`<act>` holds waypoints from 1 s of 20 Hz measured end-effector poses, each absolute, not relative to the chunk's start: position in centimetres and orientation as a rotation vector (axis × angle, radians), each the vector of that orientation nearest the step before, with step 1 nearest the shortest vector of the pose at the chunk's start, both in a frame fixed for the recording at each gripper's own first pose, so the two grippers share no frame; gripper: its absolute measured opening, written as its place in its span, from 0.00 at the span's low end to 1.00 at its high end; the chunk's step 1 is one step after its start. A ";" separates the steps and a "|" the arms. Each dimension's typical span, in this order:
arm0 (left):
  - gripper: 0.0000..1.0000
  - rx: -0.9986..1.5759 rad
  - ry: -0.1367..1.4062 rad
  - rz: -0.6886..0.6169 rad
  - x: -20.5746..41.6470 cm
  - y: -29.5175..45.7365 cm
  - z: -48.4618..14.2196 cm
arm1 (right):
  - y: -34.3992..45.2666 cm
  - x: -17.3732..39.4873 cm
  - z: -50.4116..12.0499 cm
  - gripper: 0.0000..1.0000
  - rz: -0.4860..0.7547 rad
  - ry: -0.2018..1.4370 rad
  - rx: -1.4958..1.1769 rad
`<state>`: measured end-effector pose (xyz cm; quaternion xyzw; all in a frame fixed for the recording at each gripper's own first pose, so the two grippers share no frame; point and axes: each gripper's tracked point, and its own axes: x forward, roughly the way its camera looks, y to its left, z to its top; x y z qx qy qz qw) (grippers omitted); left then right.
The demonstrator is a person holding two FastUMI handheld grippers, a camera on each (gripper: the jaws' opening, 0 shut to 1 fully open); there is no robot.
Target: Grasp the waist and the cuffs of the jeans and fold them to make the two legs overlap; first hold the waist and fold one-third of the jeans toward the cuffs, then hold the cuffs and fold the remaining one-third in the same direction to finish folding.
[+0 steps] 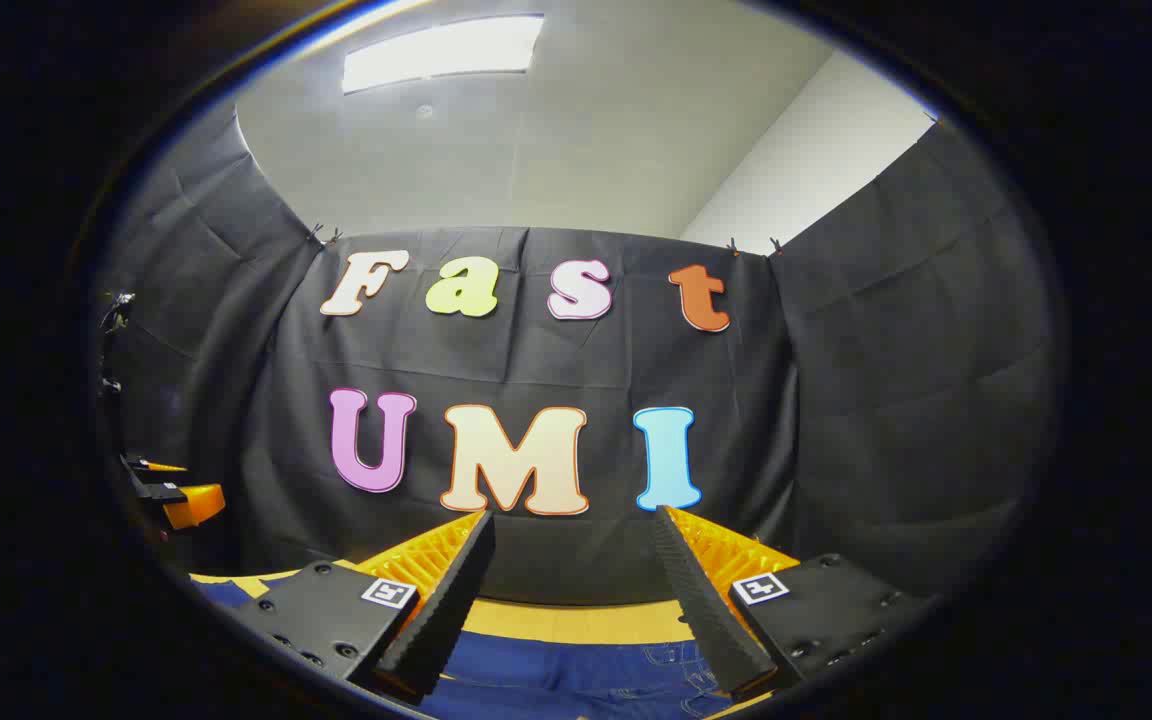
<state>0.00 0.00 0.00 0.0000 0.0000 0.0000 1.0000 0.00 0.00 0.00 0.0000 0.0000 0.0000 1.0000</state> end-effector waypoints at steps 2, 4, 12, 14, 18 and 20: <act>0.92 0.017 -0.006 0.012 -0.1 0.5 0.3 | -0.3 0.1 -0.3 0.99 -0.006 0.003 -0.001; 0.92 0.024 -0.005 0.020 -0.2 1.0 0.4 | -0.4 0.1 -0.3 0.98 -0.008 0.005 0.003; 0.92 0.028 -0.014 0.028 -0.4 1.4 0.8 | -0.9 0.2 -0.5 0.98 -0.013 0.010 0.002; 0.92 0.033 -0.018 0.034 -0.5 1.7 1.0 | -0.9 0.0 -0.5 0.98 -0.014 0.011 0.004; 0.93 0.070 -0.018 0.047 -1.0 3.1 0.4 | -0.2 0.2 -1.3 1.00 0.010 0.032 0.015; 0.92 0.107 -0.004 0.034 -1.1 4.2 -0.3 | -0.9 0.1 -1.9 0.98 -0.016 0.038 0.005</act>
